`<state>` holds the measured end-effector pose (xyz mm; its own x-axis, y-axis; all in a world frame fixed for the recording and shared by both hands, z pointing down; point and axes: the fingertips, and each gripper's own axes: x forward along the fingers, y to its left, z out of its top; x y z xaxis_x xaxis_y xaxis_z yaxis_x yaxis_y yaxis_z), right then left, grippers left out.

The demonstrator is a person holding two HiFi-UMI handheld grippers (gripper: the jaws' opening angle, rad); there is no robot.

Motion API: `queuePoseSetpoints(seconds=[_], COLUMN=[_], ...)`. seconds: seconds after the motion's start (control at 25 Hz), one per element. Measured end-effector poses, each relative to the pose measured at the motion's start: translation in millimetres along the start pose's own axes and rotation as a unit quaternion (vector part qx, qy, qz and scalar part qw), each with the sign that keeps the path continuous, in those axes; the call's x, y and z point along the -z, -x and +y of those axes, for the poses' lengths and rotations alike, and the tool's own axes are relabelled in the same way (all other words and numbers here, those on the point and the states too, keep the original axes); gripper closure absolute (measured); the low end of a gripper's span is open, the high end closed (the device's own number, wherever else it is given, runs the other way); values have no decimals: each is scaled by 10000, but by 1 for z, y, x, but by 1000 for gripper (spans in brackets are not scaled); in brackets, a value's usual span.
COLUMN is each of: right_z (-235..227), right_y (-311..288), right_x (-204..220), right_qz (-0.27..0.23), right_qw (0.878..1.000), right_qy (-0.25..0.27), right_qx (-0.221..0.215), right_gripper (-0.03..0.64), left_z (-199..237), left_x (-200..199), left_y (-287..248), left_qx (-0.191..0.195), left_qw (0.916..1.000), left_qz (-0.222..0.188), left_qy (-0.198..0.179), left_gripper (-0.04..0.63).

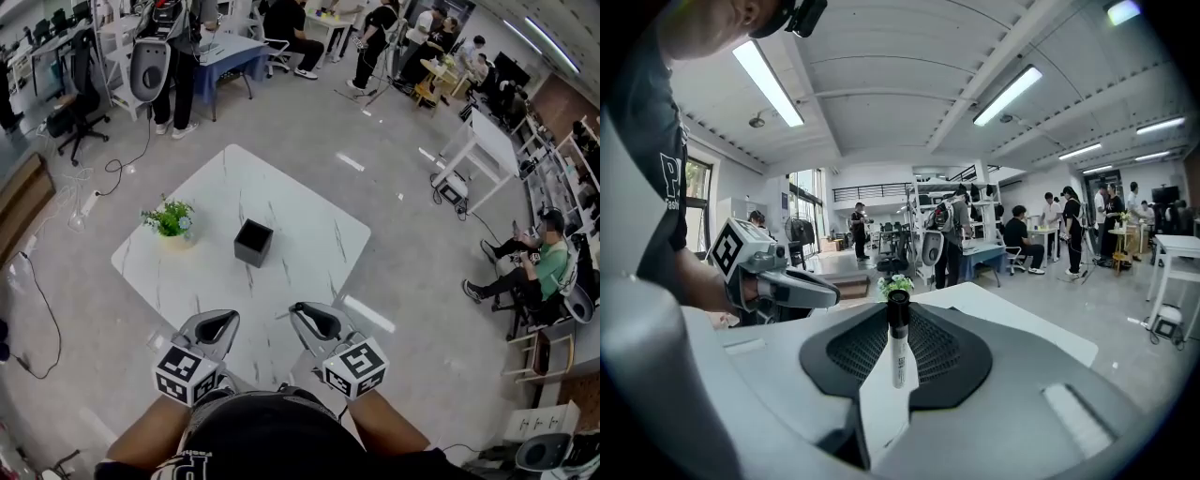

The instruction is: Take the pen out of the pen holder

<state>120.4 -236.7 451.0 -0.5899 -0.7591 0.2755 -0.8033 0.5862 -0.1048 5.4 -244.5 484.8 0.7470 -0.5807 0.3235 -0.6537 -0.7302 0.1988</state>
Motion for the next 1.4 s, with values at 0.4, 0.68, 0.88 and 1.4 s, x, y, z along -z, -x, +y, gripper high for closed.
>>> queuePoseSetpoints(seconds=[0.4,0.68,0.88,1.4], right_z=[13,16,18,17], right_y=[-12,-18,-16,-20], right_x=[25,31,32,31], right_qz=[254,300,355,337], right_qw=[9995,9992,9990,9989], right_qy=[-41,-46,-86,-123], right_qx=[-195,-259,-270,-316], right_gripper=[554,554,554,554], left_z=[5,7,5,6], left_x=[6,7,5,6], left_y=[4,5,8,4], left_qx=[-54,-100,-130,-115], left_qw=[10000,9999,9999,9999], left_qz=[39,27,39,34], left_qy=[-16,-21,18,20], left_gripper=[538,538,538,538])
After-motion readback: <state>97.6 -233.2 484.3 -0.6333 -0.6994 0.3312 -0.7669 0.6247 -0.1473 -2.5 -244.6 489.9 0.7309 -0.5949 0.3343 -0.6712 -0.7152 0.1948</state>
